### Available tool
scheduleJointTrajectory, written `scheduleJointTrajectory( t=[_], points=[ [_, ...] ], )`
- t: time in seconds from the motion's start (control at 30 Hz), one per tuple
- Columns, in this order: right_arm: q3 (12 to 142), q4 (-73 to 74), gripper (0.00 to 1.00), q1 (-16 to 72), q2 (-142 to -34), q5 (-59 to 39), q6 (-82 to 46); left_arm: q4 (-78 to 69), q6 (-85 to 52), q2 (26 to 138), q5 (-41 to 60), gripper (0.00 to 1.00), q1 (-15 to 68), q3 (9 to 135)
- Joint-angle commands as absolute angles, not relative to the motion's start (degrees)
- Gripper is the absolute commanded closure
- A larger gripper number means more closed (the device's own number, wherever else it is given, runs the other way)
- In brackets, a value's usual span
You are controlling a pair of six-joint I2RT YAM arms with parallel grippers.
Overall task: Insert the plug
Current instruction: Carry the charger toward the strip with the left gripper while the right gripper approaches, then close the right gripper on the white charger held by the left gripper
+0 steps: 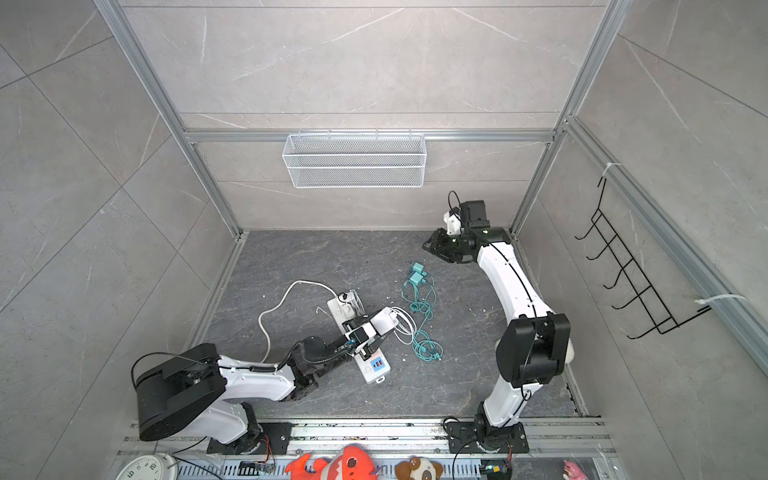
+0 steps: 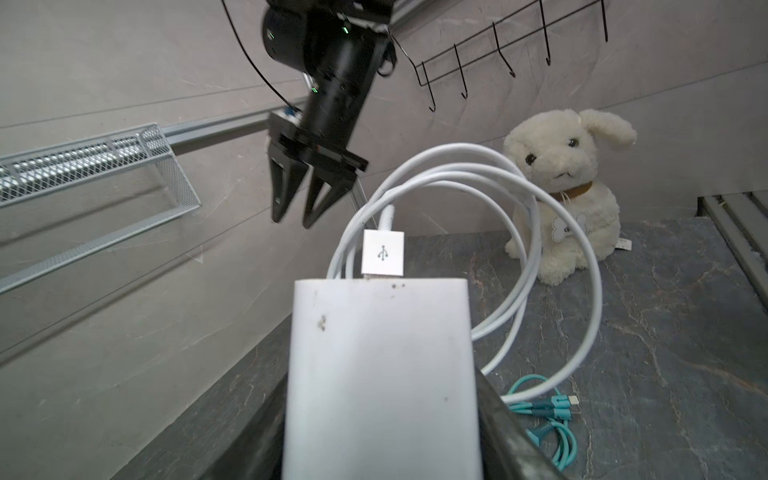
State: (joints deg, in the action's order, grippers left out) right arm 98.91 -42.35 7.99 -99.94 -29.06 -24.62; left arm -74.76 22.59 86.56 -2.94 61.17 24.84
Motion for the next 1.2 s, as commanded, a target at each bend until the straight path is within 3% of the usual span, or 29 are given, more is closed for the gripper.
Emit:
scheduleJointTrajectory(
  t=[0.0,0.17,0.67,1.03,1.17],
  points=[
    [105.3,-48.7,0.60,12.2,-100.7,-36.8,-19.4,-81.0,23.6,90.1,-2.3,0.72,61.5,28.8],
    [106.9,-55.1,0.62,17.2,-96.8,-40.0,-12.6,-81.1,24.0,94.0,-2.5,0.73,61.2,31.3],
    [84.3,-59.8,0.78,21.5,-71.8,-42.0,-9.3,-81.1,20.4,94.7,-1.1,0.73,59.9,32.6],
    [71.1,-60.5,0.80,22.7,-61.5,-42.5,-10.6,-81.0,19.4,94.9,-3.6,0.72,60.0,33.0],
    [68.2,-59.9,0.77,22.7,-60.9,-41.8,-11.5,-81.0,19.1,93.9,-4.0,0.72,60.2,33.1]
  ],
)
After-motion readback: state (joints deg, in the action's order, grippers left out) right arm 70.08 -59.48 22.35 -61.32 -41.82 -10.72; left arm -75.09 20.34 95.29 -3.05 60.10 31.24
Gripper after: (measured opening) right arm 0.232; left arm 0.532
